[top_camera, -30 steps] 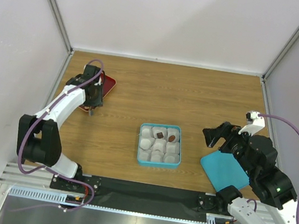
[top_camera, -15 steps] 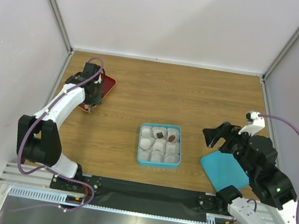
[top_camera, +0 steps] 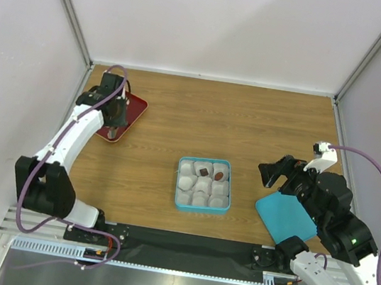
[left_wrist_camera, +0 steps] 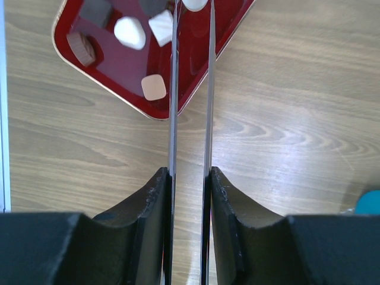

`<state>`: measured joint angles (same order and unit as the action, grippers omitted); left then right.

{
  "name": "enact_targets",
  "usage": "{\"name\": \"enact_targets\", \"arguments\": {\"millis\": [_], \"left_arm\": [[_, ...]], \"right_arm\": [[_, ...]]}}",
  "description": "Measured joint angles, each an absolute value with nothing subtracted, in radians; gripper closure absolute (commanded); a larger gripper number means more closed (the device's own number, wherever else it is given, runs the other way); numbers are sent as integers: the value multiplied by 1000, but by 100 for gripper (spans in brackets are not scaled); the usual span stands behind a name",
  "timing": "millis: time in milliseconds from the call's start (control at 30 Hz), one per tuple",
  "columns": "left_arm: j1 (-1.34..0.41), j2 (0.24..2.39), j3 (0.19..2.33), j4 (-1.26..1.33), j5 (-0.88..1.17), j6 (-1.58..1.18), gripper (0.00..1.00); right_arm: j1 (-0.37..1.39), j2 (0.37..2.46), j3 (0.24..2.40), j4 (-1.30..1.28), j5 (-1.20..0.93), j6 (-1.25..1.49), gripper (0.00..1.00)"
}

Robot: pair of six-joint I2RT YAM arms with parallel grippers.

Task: Pack the chocolate

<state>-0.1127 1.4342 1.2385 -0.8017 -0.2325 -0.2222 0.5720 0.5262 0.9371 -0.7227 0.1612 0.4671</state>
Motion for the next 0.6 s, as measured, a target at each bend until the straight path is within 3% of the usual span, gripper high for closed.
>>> {"name": "enact_targets", "arguments": {"millis": [300,600], "left_arm": [[-140,1321,1272,-841,-142,-208,70],[-396,1230,1272,-893,-73,-209,70]], "right_arm": [[572,532,938,-722,162,467,4],[572,534,939,-727,176,466,4]]}}
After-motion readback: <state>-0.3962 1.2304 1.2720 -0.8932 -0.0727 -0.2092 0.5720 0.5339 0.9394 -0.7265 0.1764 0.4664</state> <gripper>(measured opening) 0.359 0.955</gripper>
